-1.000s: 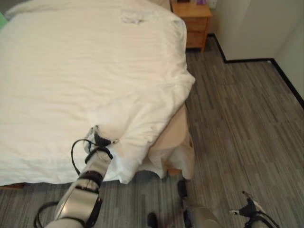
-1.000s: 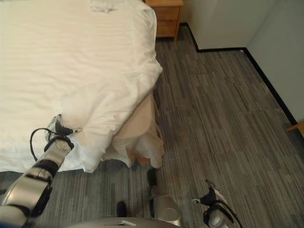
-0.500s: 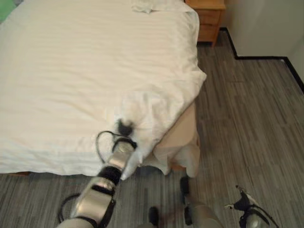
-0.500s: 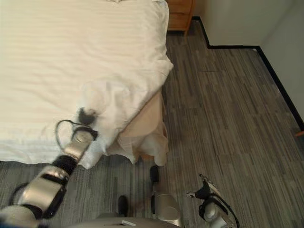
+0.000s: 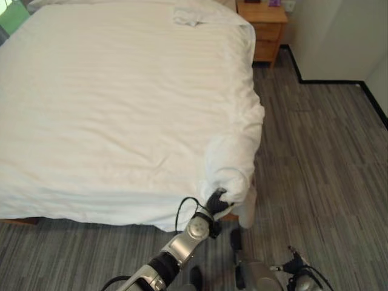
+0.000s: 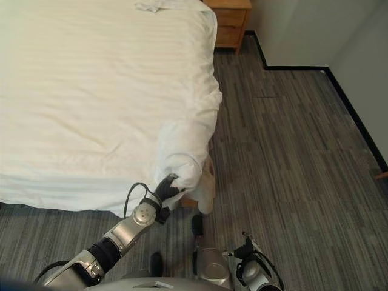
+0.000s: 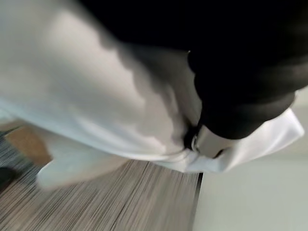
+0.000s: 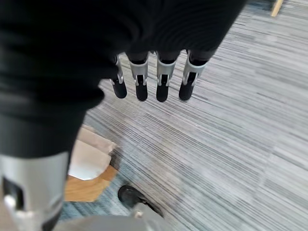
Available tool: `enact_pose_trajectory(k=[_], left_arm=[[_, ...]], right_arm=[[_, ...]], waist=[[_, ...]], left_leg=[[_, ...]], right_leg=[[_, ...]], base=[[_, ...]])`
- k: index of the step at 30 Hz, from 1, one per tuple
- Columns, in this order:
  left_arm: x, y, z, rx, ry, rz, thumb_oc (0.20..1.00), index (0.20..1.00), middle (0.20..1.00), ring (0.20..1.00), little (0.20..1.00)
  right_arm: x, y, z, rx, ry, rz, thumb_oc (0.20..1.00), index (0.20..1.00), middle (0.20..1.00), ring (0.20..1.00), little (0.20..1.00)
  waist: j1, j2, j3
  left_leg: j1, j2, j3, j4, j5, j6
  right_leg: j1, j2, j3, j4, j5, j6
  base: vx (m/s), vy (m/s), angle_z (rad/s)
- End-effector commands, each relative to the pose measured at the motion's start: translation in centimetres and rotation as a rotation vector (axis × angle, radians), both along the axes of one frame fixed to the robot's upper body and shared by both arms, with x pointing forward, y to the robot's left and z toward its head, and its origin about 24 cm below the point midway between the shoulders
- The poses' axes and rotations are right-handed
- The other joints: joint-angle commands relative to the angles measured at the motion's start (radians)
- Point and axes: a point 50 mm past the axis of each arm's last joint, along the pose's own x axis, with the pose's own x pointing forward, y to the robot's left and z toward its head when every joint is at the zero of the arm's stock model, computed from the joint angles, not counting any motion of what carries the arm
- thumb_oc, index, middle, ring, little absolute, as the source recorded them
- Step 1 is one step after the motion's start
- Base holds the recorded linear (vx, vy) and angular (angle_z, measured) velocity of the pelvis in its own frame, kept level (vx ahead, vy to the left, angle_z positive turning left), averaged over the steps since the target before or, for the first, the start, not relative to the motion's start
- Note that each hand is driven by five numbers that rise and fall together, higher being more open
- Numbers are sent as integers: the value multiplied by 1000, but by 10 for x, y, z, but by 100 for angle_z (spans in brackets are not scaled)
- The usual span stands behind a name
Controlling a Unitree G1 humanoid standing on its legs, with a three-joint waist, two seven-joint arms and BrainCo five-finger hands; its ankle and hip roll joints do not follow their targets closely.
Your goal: Making the bed.
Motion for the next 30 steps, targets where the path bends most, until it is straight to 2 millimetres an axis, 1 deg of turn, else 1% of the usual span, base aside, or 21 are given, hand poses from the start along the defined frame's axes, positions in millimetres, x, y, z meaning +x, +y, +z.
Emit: enact_pose_trajectory(k=[1, 2, 4, 5, 6, 8, 10, 11, 15, 17, 18, 19, 22, 25, 26, 27, 29, 30], left_arm=[[-11, -62, 24, -129, -34, -284, 1000, 1000, 1000, 1000, 1000], [-18, -75, 30, -128, -60, -392, 1000, 1000, 1000, 1000, 1000], [-25, -88, 41, -132, -106, -519, 1000, 1000, 1000, 1000, 1000], [-28, -91, 44, -144, -106, -546, 1000, 1000, 1000, 1000, 1000], [-35, -100, 49, -173, -101, -615, 1000, 1000, 1000, 1000, 1000], [-40, -105, 52, -200, -81, -659, 1000, 1000, 1000, 1000, 1000], [-41, -106, 54, -211, -79, -667, 1000, 1000, 1000, 1000, 1000], [-42, -110, 59, -235, -75, -683, 1000, 1000, 1000, 1000, 1000], [-43, -113, 63, -281, -44, -692, 1000, 1000, 1000, 1000, 1000], [-44, -115, 67, -315, -34, -690, 1000, 1000, 1000, 1000, 1000], [-43, -115, 69, -361, 5, -668, 1000, 1000, 1000, 1000, 1000], [-43, -115, 69, -361, 6, -668, 1000, 1000, 1000, 1000, 1000], [-39, -115, 73, -431, 39, -617, 1000, 1000, 1000, 1000, 1000], [-30, -107, 80, -483, 36, -558, 1000, 1000, 1000, 1000, 1000], [-25, -102, 82, -505, 35, -521, 1000, 1000, 1000, 1000, 1000], [-18, -92, 80, -526, 43, -459, 1000, 1000, 1000, 1000, 1000], [-1, -63, 77, -544, 31, -308, 1000, 1000, 1000, 1000, 1000], [12, -29, 72, -530, 9, -168, 1000, 1000, 1000, 1000, 1000]], right_arm=[[-11, -5, -4, 11, 57, -29, 1000, 1000, 1000, 1000, 1000], [-17, -9, -6, 3, 82, -43, 1000, 1000, 1000, 1000, 1000], [-24, -14, -7, -8, 106, -56, 1000, 1000, 1000, 1000, 1000], [-27, -17, -8, -14, 117, -65, 1000, 1000, 1000, 1000, 1000], [-29, -21, -8, -21, 132, -75, 1000, 1000, 1000, 1000, 1000], [-30, -25, -8, -24, 142, -84, 1000, 1000, 1000, 1000, 1000], [-30, -25, -8, -23, 147, -83, 1000, 1000, 1000, 1000, 1000], [-30, -25, -8, -19, 152, -85, 1000, 1000, 1000, 1000, 1000], [-33, -27, -9, -23, 179, -87, 1000, 1000, 1000, 1000, 1000], [-36, -29, -9, -31, 197, -95, 1000, 1000, 1000, 1000, 1000], [-39, -30, -10, -31, 210, -110, 1000, 1000, 1000, 1000, 1000], [-39, -30, -10, -31, 210, -110, 1000, 1000, 1000, 1000, 1000], [-43, -31, -10, -37, 224, -128, 1000, 1000, 1000, 1000, 1000], [-48, -35, -10, -63, 244, -129, 1000, 1000, 1000, 1000, 1000], [-51, -36, -11, -71, 254, -129, 1000, 1000, 1000, 1000, 1000], [-55, -37, -11, -81, 269, -126, 1000, 1000, 1000, 1000, 1000], [-62, -40, -11, -93, 285, -130, 1000, 1000, 1000, 1000, 1000], [-65, -45, -10, -105, 291, -138, 1000, 1000, 1000, 1000, 1000]], waist=[[-22, 36, 14], [-34, 41, 15], [-50, 51, 14], [-54, 55, 15], [-67, 63, 15], [-79, 71, 14], [-83, 74, 13], [-90, 78, 10], [-93, 77, 4], [-91, 72, -1], [-85, 65, -3], [-86, 65, -2], [-73, 51, -5], [-55, 33, -9], [-48, 27, -11], [-35, 21, -13], [-15, 7, -17], [15, -5, -18]], left_leg=[[-31, 20, 34, 11, -36, 25], [-22, 14, 46, 11, -41, 29], [-14, 7, 54, 11, -48, 33], [-10, 5, 57, 11, -50, 36], [0, -1, 63, 11, -56, 40], [8, -4, 70, 11, -60, 44], [11, -6, 74, 11, -62, 46], [16, -8, 78, 11, -65, 48], [27, -7, 80, 11, -66, 50], [32, -7, 76, 11, -68, 51], [36, -5, 68, 11, -67, 51], [37, -5, 67, 11, -67, 51], [43, -1, 52, 11, -66, 50], [43, 3, 31, 11, -62, 47], [42, 6, 25, 11, -60, 45], [41, 8, 18, 11, -57, 44], [38, 11, 2, 11, -53, 41], [32, 15, -14, 11, -48, 37]], right_leg=[[100, -56, 42, 12, -150, 104], [99, -58, 55, 12, -146, 107], [98, -61, 68, 12, -143, 110], [98, -62, 72, 12, -142, 111], [100, -66, 80, 12, -139, 114], [101, -69, 89, 12, -137, 116], [102, -70, 93, 12, -137, 117], [103, -70, 102, 12, -136, 117], [110, -72, 101, 12, -135, 116], [117, -72, 96, 12, -136, 114], [125, -74, 90, 13, -140, 110], [127, -74, 89, 13, -140, 110], [140, -76, 74, 15, -147, 105], [155, -78, 56, 15, -151, 101], [159, -79, 49, 15, -154, 100], [163, -79, 42, 14, -156, 98], [175, -81, 24, 13, -159, 94], [184, -84, 2, 12, -162, 88]], base=[[-1, 63, -18], [0, 82, -22], [5, 76, -40], [8, 78, -41], [0, 61, -27], [-3, 52, -15], [1, 27, -23], [0, 0, 0], [-6, 0, -3], [0, 0, 0], [-4, -28, 4], [-16, -24, 9], [-21, -26, 10], [-26, -36, 16], [-37, -38, 27], [-39, -36, 26], [-26, -46, 28], [-16, -43, 32]])
